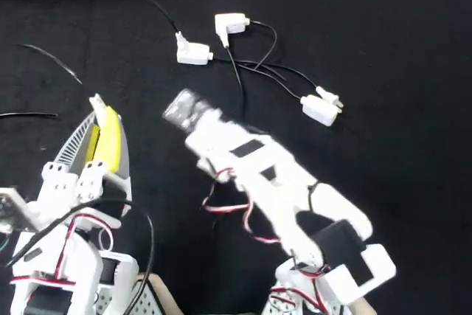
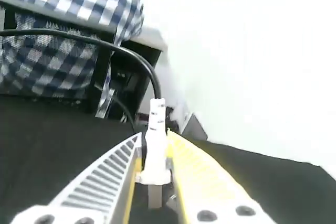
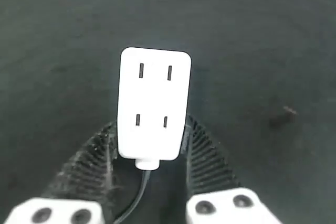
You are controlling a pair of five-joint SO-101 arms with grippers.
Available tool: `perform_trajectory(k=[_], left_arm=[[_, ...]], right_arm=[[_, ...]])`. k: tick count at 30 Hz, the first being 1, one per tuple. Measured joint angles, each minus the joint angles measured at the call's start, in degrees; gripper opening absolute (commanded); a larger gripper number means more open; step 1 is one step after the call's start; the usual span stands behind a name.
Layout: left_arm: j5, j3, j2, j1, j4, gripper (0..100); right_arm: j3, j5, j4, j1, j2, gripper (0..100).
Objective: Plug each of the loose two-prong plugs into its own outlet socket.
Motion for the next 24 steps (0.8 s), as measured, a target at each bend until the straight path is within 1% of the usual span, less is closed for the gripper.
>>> perform_trajectory(k=[3, 7, 9, 13, 16, 19, 22, 24], left_arm=[[0.0, -0.9, 0.0, 0.1, -0.3, 3], [0.8, -2.9, 0.0, -1.7, -0.3, 3], [4.4, -4.3, 0.0, -3.3, -0.7, 3], [14.9, -6.1, 0.0, -5.3, -4.7, 3], [20.1, -6.2, 0.0, -5.3, -7.5, 3], [21.5, -5.5, 0.0, -5.3, -8.2, 3], [22.0, -4.0, 0.0, -5.3, -8.2, 3], [22.0, -3.7, 0.0, -5.3, -8.2, 3]], right_arm=[[0.0, -4.9, -2.9, 5.2, -0.2, 1.2], [0.0, -9.2, -3.5, 8.7, -4.1, 1.2], [0.0, -12.3, -3.1, 9.1, -8.1, 1.2], [0.1, -20.6, 1.7, 8.8, -20.0, 1.5], [2.3, -25.8, 5.1, 6.2, -31.5, 1.3], [8.4, -24.4, 6.2, 3.3, -43.3, 1.2], [15.9, -22.9, 7.9, 2.9, -54.4, 1.3], [20.2, -22.0, 11.1, 2.5, -60.7, 1.5]])
